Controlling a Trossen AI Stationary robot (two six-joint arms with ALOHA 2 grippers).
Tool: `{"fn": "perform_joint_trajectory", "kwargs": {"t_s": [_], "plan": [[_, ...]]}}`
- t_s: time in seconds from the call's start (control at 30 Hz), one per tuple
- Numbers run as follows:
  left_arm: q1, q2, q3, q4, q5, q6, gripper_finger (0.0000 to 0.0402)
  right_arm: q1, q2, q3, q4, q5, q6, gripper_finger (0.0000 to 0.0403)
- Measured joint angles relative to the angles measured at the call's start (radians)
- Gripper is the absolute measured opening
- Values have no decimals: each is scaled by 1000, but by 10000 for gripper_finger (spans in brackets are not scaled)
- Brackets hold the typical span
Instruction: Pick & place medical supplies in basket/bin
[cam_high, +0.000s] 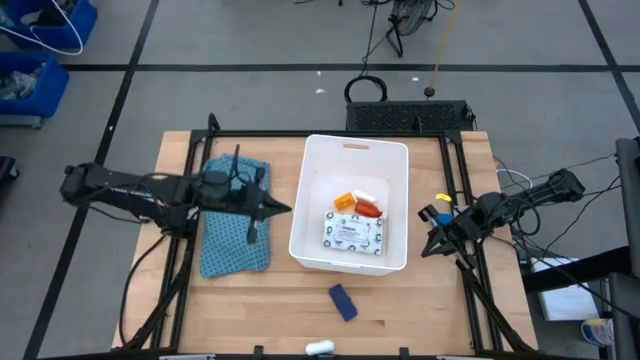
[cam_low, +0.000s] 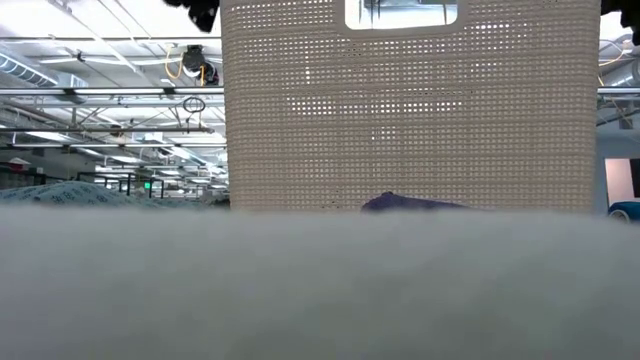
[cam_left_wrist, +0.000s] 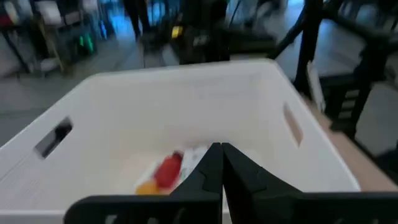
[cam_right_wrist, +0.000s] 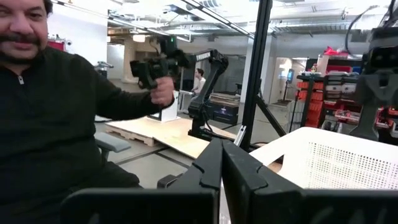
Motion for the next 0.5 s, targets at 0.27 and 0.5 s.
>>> {"fn": "perform_joint_trajectory", "kwargs": {"t_s": [0.27, 0.5], "plan": [[-87, -6, -340, 602, -52, 46, 1, 0, 0, 0, -36, -2, 17, 0], [-72, -6, -477, 779, -124, 73, 1, 0, 0, 0, -37, 22, 15, 0]]}}
